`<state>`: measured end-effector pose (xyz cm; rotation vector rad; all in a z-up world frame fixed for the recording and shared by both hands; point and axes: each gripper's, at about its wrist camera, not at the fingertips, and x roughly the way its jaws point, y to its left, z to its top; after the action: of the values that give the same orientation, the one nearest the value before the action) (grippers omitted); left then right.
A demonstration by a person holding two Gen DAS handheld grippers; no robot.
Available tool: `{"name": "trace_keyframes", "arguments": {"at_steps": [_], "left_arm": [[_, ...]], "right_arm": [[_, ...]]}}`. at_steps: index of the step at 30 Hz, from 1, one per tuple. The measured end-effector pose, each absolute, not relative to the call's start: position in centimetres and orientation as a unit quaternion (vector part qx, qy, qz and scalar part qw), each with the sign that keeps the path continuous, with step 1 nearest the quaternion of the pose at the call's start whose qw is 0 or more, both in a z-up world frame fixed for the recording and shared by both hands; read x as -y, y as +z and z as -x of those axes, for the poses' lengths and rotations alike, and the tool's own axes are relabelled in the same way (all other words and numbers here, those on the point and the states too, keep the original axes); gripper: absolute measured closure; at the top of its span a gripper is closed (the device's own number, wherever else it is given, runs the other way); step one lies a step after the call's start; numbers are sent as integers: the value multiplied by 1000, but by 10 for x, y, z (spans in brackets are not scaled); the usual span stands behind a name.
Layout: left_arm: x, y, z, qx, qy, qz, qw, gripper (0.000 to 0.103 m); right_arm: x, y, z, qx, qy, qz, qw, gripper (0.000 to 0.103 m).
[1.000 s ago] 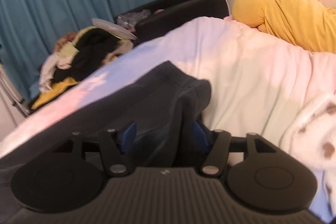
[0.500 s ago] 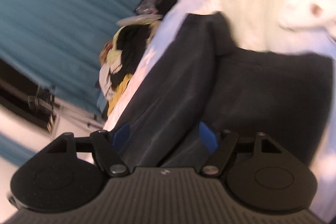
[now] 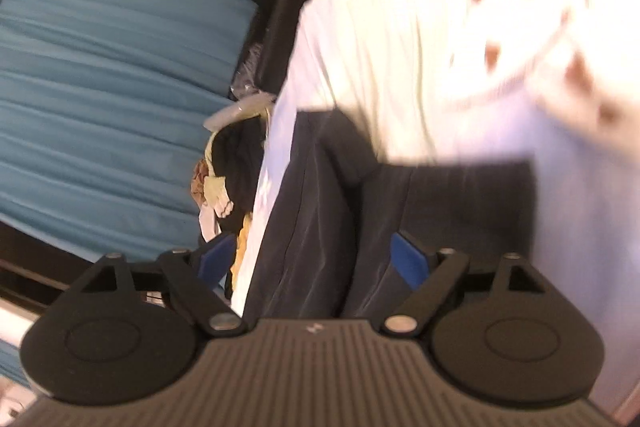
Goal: Fold clothes
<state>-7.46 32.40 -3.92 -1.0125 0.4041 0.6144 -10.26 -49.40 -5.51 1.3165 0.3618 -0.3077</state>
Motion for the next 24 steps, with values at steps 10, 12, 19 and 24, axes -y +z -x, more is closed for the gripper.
{"name": "trace_keyframes", "arguments": {"at_steps": [10, 12, 19, 24], "left_arm": [[-321, -63, 38, -257, 168, 525, 794, 11], [-323, -66, 36, -261, 167, 526, 792, 15], [-337, -85, 36, -254, 202, 548, 771, 71], [-329, -70, 56, -201, 188, 549, 789, 89]], "right_arm": [[528, -103, 122, -263, -114, -576, 766, 18], [535, -113, 126, -282, -109, -569, 765, 17], [537, -115, 95, -263, -97, -511, 812, 81], [538, -98, 95, -238, -112, -470, 843, 93]]}}
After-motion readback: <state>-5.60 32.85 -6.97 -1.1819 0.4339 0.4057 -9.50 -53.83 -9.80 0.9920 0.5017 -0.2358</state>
